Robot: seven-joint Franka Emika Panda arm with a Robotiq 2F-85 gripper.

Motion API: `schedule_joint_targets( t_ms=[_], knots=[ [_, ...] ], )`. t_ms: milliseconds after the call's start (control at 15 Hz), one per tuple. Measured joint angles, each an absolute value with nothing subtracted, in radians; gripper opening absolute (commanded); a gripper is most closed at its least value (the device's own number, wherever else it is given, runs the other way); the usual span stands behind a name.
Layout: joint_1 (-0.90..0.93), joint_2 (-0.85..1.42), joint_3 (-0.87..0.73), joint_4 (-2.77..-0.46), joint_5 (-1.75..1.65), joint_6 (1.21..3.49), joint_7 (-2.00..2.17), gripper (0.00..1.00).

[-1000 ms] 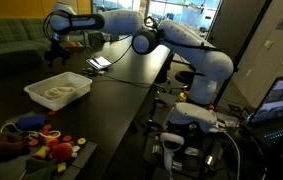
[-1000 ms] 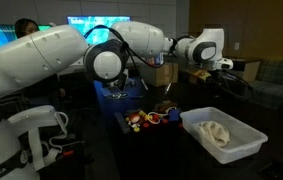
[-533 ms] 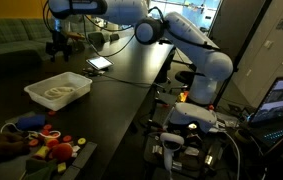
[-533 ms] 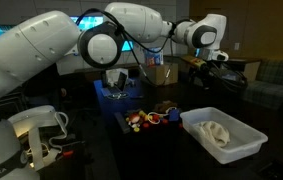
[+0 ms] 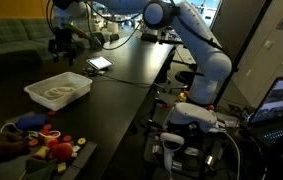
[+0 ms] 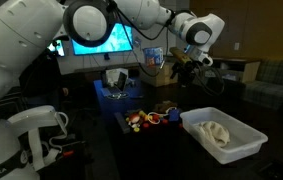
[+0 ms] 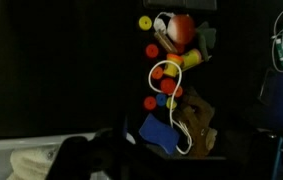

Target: Use the towel to push all the objects to the left

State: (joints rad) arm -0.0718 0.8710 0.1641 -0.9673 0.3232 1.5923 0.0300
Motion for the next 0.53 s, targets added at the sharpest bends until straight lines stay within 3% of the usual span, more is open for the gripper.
schedule_joint_targets(
  t_ms=[200, 533],
  knots=[
    [-0.091, 0.809, 0.152, -1.11, 0.329, 1.628, 0.016, 1.0],
    [-0.092, 0.725, 0.074, -1.352, 0.307, 1.935, -0.066, 1.0]
  ],
)
